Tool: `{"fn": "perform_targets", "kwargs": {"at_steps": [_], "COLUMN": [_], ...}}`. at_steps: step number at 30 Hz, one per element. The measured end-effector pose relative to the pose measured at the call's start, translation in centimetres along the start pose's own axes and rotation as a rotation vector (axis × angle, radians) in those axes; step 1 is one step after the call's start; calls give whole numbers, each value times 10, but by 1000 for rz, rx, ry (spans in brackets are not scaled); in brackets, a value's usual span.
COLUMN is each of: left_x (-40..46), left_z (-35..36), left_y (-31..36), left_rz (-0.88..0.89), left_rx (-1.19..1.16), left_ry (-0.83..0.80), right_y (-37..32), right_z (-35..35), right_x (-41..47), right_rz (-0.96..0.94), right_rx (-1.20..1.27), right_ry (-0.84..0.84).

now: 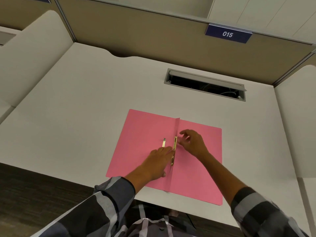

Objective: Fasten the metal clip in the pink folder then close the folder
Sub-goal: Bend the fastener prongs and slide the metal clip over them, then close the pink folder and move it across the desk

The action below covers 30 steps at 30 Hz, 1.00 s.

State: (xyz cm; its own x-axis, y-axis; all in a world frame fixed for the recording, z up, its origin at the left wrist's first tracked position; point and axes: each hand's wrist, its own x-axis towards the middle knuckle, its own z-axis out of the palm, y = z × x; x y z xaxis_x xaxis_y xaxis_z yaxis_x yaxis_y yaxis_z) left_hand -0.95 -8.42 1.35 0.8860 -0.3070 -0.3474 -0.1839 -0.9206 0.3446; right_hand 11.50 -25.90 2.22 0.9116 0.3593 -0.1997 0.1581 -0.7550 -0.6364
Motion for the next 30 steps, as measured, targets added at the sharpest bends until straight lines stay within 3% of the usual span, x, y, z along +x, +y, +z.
{"fn": "perform_targets", "kwargs": {"at_steps": [3,7,10,13,20,25,30], "left_x": [-11,-39,-54,-58,-47,-44,-46], "left_z": [0,-4,-8,-13,-27,-31,-34], "left_y": [-10,-47,-78,-96,-113,-122,-130], "left_rz": [-137,-536,-817,-962,-1060,-1114,-1065], "left_rx": [-155,-292,-361,-445,-733,-807,-901], "left_ry": [118,382,424,392,417,390,411], "right_y": [12,16,15,13,10,10,9], "right_z": [16,36,44,47,49,51,52], "right_x": [-28,-56,-65,-66,-64,-66,-66], "right_rz": [175,271,280,289,298,298,308], "right_rx": [176,289,256,223,223,234,246], "right_ry": [47,68,64,72,71,93,103]}}
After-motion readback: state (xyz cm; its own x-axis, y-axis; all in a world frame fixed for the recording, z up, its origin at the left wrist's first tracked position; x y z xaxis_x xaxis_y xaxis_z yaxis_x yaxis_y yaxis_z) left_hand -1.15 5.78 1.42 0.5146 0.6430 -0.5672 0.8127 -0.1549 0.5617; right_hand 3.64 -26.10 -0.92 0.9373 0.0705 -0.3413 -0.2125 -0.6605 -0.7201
